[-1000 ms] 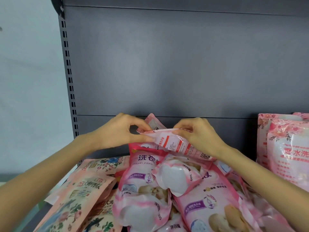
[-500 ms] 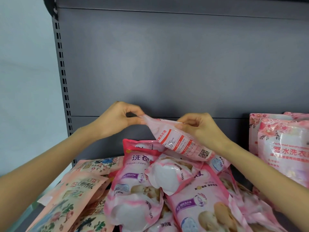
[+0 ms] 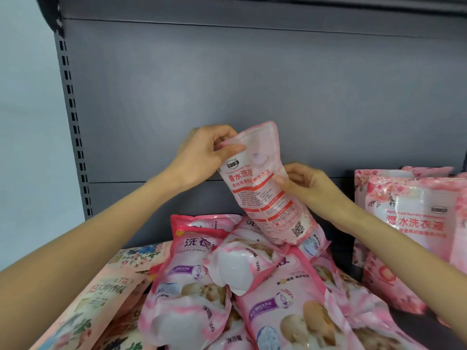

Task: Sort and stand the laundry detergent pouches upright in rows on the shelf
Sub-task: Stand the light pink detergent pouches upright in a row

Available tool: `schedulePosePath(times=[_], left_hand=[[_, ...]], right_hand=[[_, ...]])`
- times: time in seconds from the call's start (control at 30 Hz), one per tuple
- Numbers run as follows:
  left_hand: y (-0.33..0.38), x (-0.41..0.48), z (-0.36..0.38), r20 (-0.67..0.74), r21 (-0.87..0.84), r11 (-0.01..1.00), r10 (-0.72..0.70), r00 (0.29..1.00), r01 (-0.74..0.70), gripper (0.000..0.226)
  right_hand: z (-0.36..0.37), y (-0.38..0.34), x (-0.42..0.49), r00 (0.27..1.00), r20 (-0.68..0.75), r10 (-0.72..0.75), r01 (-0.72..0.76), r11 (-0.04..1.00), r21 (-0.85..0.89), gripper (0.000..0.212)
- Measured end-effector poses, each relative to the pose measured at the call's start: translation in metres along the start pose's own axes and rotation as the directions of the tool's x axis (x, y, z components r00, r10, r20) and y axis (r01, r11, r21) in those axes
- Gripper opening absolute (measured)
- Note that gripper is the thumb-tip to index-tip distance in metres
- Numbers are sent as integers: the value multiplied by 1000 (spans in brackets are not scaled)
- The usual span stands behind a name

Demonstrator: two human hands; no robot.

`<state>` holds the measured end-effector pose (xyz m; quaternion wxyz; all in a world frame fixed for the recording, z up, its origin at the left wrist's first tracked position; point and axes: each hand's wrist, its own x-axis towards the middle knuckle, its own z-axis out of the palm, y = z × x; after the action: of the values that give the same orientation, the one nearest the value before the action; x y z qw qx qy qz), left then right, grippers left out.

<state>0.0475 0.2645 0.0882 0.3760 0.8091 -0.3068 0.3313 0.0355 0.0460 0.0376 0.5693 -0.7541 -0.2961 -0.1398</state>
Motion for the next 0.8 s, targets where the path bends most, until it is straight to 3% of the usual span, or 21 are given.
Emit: schedulePosePath(times=[0.3,0.47,0.6,0.8], left_hand=[[28,22,18,-39,228,972,63,997,-52,8],[34,34,22,-20,241,970,-10,1000,15,6],[34,36,24,-26,230,973,-27,999,32,7],[42,34,27,-34,237,972,9,999,-1,11]], right_hand=[[3,-15,3,970,-235,-66,25,985,-173,48],[-5,-20,2,952,-306,11,-48,992,-116,43],[-7,-25,0,953,-303,-15,-25,991,-128,40],[-12,-28,5,934,-353,52,-55,998,2,55]])
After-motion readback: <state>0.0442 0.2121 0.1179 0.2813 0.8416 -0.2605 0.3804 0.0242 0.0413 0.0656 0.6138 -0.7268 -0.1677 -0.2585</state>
